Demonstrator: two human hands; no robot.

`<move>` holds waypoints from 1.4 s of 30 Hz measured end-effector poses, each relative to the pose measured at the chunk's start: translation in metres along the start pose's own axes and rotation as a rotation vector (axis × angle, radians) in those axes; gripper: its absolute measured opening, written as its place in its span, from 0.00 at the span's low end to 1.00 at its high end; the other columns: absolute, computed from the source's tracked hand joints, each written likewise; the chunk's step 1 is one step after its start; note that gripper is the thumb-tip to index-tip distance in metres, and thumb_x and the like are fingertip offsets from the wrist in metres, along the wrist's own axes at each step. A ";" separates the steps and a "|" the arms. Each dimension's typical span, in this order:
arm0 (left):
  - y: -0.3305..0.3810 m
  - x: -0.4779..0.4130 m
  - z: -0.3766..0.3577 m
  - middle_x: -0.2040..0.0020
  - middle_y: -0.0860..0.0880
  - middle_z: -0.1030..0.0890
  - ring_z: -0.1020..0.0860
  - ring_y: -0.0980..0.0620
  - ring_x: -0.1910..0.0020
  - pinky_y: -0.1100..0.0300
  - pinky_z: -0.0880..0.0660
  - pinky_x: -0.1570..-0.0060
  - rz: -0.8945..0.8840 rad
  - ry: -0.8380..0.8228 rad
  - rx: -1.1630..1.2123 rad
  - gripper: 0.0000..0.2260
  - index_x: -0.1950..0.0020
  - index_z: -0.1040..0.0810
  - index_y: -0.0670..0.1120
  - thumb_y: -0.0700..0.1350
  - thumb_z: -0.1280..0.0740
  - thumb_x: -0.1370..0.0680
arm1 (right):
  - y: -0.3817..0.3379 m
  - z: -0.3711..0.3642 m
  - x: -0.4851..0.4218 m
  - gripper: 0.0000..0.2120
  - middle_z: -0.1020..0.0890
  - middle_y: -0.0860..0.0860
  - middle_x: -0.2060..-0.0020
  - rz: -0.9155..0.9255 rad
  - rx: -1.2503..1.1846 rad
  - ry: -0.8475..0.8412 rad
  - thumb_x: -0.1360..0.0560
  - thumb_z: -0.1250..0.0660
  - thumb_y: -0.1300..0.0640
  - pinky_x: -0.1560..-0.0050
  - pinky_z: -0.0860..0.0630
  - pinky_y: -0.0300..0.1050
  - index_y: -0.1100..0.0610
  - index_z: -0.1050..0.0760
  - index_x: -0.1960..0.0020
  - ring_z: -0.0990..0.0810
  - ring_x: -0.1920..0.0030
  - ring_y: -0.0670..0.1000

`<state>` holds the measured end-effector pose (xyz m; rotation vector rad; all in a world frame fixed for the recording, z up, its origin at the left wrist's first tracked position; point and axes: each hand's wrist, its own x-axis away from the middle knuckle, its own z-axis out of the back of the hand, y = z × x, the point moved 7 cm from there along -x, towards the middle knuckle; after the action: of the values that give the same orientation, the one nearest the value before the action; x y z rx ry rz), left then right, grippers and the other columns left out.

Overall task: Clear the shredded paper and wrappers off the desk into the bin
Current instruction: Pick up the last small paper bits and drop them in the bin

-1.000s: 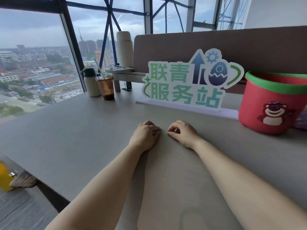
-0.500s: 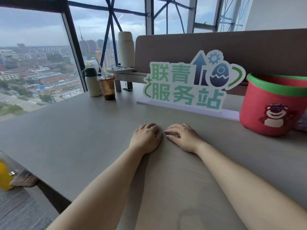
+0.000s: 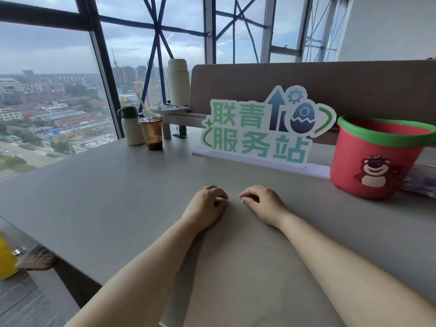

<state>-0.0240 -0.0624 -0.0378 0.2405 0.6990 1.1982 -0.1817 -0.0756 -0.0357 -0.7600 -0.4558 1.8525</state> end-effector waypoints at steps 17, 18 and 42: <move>-0.024 0.014 0.010 0.41 0.46 0.24 0.26 0.45 0.41 0.56 0.31 0.38 0.169 0.058 -0.093 0.22 0.39 0.23 0.48 0.57 0.30 0.29 | 0.015 0.008 0.012 0.20 0.25 0.57 0.46 -0.094 0.162 0.014 0.30 0.29 0.48 0.39 0.32 0.42 0.57 0.22 0.42 0.26 0.41 0.56; -0.023 0.012 0.009 0.42 0.46 0.23 0.26 0.45 0.41 0.57 0.31 0.39 0.159 0.057 -0.096 0.21 0.40 0.22 0.49 0.57 0.30 0.29 | 0.013 0.007 0.011 0.19 0.25 0.57 0.46 -0.092 0.157 0.017 0.30 0.29 0.49 0.40 0.32 0.42 0.57 0.22 0.43 0.26 0.42 0.55; 0.003 -0.004 0.005 0.53 0.45 0.21 0.22 0.44 0.53 0.55 0.25 0.51 0.014 -0.007 -0.114 0.05 0.55 0.18 0.46 0.44 0.33 0.26 | -0.007 -0.005 -0.009 0.04 0.20 0.55 0.53 -0.059 0.180 -0.027 0.27 0.34 0.58 0.51 0.31 0.42 0.57 0.22 0.56 0.23 0.50 0.55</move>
<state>-0.0240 -0.0639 -0.0309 0.1542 0.6216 1.2461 -0.1706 -0.0811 -0.0325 -0.5950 -0.3198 1.8221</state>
